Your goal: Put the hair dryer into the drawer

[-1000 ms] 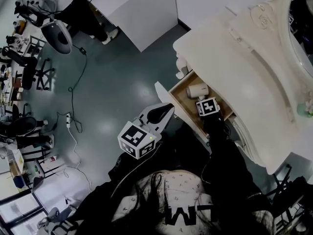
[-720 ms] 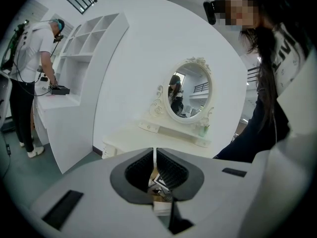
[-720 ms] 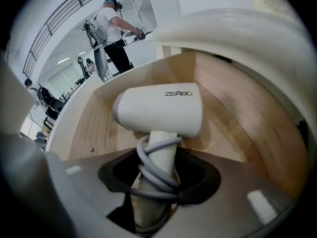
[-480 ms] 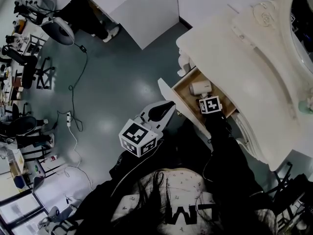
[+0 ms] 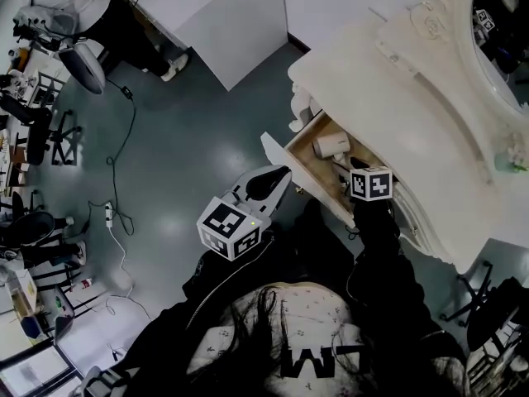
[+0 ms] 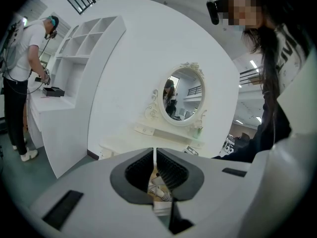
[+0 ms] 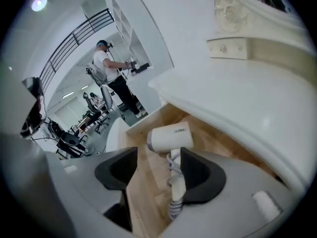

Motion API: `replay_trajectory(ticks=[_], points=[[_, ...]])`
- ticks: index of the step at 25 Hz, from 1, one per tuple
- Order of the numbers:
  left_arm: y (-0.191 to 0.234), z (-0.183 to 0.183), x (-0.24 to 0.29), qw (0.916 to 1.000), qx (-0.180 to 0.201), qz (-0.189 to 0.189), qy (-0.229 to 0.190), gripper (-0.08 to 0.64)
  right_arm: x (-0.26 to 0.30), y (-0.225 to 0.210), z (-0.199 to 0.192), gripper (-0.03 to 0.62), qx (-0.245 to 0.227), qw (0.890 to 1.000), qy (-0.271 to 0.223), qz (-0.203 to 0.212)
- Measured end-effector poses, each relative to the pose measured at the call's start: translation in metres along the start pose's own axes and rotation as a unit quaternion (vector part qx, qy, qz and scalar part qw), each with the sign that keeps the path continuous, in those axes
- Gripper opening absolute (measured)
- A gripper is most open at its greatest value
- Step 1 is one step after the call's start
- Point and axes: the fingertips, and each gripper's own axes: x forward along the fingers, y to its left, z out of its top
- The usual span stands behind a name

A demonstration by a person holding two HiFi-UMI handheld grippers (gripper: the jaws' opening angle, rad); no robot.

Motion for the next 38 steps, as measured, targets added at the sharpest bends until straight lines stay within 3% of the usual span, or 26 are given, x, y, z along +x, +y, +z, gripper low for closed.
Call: replay_trajectory(ticks=[7,12,17,24,29,38], points=[[-0.008,0.003,-0.005,0.9994,0.011,-0.032,-0.009,0.006,-0.056,0.049,0.025,0.281,0.011,0.993,-0.11,0.034],[-0.016,0.001,-0.016,0.9984,0.023,-0.05,-0.012,0.006,-0.099,0.107,0.048,0.278,0.012,0.976,-0.204,0.072],[-0.026,-0.003,-0.042,0.9967,0.039,-0.068,-0.019,0.005,-0.134,0.168,0.052,0.253,-0.013,0.962,-0.254,0.099],[-0.032,-0.02,-0.09,0.9951,0.051,-0.082,-0.023,0.006,-0.161,0.238,0.031,0.252,-0.041,0.95,-0.29,0.11],[-0.038,-0.039,-0.124,0.9933,0.054,-0.1,-0.019,0.005,-0.174,0.265,0.004,0.102,-0.028,0.941,-0.327,0.083],[-0.055,-0.066,-0.142,0.9905,0.046,-0.128,-0.017,0.005,-0.185,0.281,-0.037,0.089,-0.017,0.947,-0.315,0.059]])
